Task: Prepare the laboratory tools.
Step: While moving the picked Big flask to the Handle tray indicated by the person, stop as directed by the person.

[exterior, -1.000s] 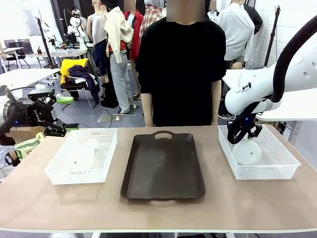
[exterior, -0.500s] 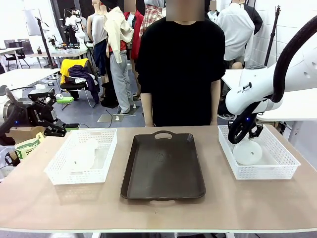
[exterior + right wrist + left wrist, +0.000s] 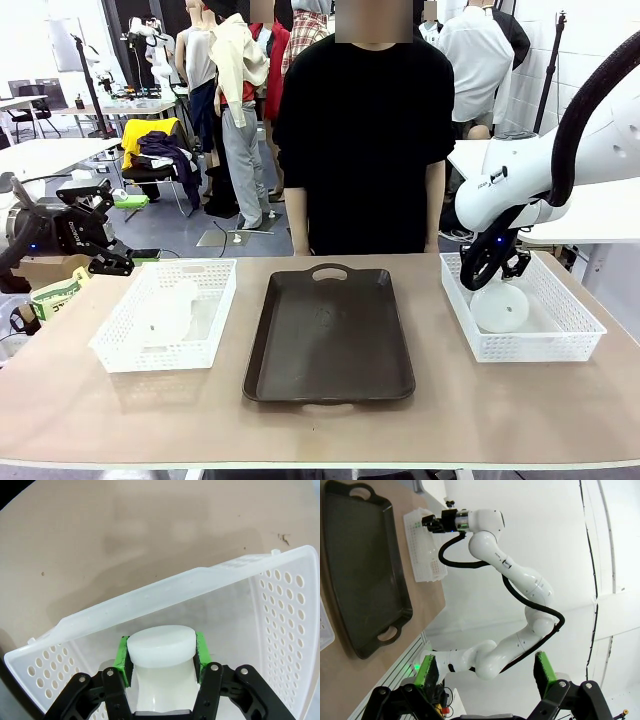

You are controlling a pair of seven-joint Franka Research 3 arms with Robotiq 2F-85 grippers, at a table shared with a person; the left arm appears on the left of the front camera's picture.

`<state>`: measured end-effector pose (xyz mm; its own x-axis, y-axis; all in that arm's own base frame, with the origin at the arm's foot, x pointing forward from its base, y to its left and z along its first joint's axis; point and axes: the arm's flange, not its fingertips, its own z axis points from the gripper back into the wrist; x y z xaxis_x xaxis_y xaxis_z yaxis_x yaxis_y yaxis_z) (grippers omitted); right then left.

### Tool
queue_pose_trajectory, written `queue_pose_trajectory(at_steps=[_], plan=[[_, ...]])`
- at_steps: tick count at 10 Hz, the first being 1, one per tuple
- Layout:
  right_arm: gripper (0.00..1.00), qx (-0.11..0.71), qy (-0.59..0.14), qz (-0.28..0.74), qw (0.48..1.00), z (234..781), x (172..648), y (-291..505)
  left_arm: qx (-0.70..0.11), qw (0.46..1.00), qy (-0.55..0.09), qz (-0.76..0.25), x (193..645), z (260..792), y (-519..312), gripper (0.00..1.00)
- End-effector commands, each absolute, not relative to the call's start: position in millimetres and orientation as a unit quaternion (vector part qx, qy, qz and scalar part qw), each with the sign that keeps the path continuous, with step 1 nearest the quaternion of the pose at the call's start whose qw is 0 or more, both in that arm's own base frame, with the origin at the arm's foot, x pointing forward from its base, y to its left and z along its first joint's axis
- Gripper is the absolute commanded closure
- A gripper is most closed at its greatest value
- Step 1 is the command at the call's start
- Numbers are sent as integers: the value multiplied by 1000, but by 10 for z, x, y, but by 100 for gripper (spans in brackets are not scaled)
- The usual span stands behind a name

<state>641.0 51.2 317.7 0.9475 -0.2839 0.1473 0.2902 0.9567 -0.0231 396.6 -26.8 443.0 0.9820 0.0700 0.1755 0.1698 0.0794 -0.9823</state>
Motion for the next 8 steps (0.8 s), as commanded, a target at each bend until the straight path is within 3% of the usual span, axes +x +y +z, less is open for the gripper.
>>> queue_pose_trajectory(at_steps=[1, 6, 8], plan=[[100, -21, -72, -145, 987, 3177, 6410, 523, -678, 728, -95, -37, 3959, 4433, -256, 0], [100, -22, -71, -145, 987, 3177, 6410, 512, -678, 728, -95, -37, 3959, 4433, -256, 0], [100, -21, -59, -125, 990, 3410, 6390, 564, -678, 728, -95, -37, 3959, 4433, -256, 0]])
